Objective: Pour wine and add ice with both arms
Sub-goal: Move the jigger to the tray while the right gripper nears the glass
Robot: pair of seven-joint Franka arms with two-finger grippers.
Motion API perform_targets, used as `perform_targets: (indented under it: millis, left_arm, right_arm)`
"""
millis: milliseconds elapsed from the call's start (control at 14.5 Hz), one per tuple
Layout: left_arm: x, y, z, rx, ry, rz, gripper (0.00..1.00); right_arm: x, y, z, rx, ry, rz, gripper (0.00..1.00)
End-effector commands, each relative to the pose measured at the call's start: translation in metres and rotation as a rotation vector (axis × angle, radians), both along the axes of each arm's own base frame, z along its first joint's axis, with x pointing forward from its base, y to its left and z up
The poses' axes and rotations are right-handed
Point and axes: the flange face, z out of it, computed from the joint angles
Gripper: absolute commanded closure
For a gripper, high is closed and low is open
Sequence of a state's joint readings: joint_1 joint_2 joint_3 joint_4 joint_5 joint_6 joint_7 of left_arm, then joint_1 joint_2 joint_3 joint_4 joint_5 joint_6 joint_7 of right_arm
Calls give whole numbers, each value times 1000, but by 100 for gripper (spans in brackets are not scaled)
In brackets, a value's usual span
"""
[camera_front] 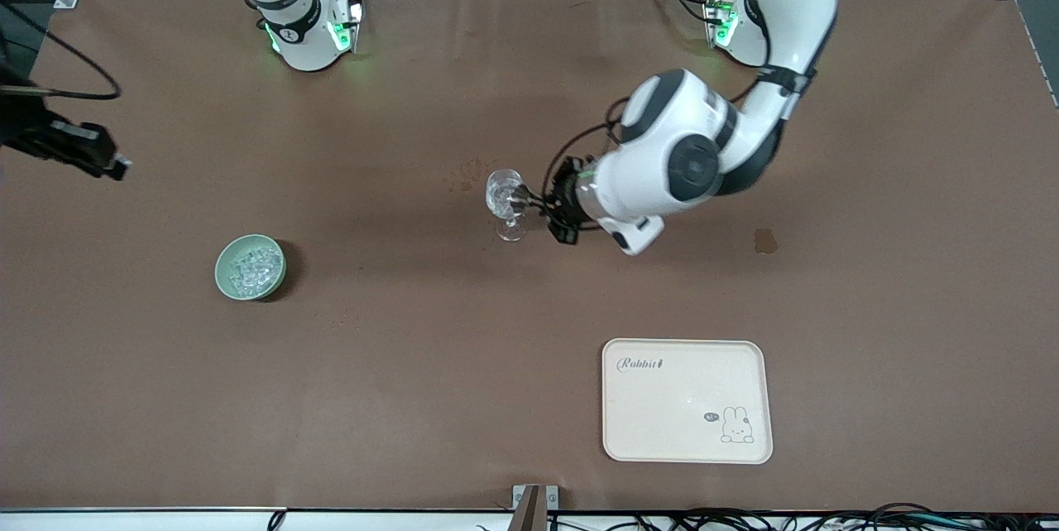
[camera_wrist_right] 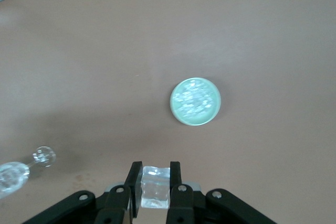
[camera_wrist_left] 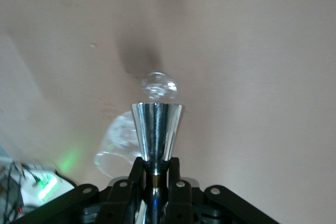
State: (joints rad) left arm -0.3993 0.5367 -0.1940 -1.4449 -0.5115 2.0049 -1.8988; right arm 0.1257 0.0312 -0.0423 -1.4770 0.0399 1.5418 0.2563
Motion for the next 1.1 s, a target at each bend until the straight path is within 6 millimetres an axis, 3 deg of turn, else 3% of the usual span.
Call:
perform_targets:
  millis: [0, 206, 482, 550, 619, 757, 1032]
  left_arm:
    - [62, 71, -10, -108, -10, 75, 100]
    - [112, 158, -46, -200, -31, 143, 100]
    - [149, 258, -106, -390, -135, 195, 100]
    - [155, 274, -122, -463, -156, 228, 100]
    - [158, 284, -144, -554, -175, 265, 100]
    - [160, 286, -166, -673, -223, 307, 100]
    - [170, 310, -208, -727, -308, 334, 100]
  right_arm:
    - [-17, 69, 6, 17, -8, -37, 99]
    - [-11, 151, -23, 25, -13, -78, 99]
    - [-21, 273, -87, 23, -1, -121, 99]
    - [-28, 301, -104, 19, 7, -130, 99]
    - [-33, 321, -118, 18, 13, -142, 99]
    - [-47, 360, -148, 4, 30, -157, 99]
    - [-73, 411, -201, -39, 65, -193, 98]
